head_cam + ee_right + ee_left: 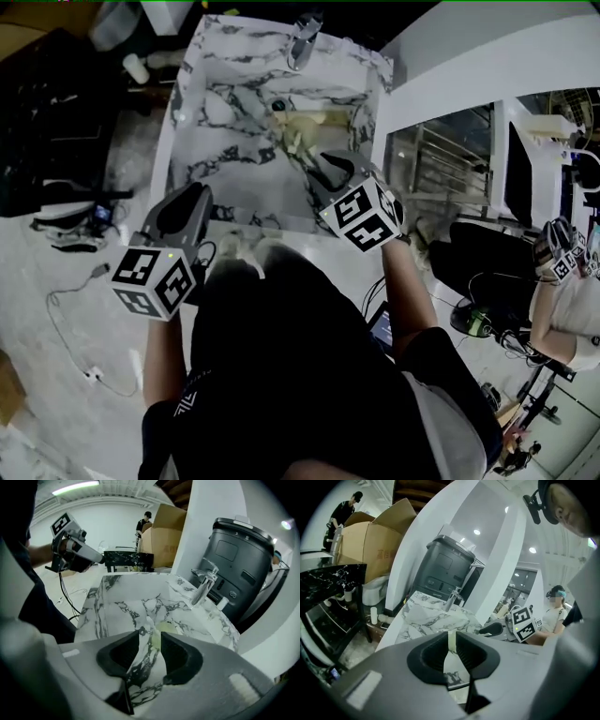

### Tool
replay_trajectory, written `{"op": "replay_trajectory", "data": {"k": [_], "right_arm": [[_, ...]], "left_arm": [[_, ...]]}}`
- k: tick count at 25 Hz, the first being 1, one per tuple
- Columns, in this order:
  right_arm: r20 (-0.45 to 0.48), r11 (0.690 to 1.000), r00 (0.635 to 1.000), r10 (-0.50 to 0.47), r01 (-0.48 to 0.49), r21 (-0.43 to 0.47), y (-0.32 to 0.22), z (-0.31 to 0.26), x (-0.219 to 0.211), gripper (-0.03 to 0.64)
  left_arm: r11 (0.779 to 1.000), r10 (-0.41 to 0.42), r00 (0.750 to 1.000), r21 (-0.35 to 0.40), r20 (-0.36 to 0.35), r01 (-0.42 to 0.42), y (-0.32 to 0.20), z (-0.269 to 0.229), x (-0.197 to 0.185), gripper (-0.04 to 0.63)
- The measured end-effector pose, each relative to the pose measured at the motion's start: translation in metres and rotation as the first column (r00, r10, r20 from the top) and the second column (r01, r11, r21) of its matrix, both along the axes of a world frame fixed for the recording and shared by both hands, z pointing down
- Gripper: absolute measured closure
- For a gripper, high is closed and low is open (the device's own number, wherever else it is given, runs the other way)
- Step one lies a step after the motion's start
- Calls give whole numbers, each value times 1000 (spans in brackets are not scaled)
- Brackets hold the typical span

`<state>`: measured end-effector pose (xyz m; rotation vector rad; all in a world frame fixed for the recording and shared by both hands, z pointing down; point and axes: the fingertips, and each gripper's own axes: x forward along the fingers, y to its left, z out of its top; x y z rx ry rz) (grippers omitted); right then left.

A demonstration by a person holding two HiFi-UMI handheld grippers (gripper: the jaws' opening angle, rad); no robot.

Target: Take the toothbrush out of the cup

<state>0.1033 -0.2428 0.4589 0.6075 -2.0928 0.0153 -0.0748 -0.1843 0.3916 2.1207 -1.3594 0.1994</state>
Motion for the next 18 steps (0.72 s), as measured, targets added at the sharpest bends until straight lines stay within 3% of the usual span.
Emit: {"op": "replay_trajectory", "data": {"k": [10,18], "right_arm": [[-97,977,972,-215,214,-21,-28,41,-20,477],[-147,944,933,-329,327,-37,-37,66,-33,477]], "left_arm": [[993,-112,994,-42,10,113,-6,14,10,525],[984,-167,986,-70,0,166,-13,21,11,525]]}}
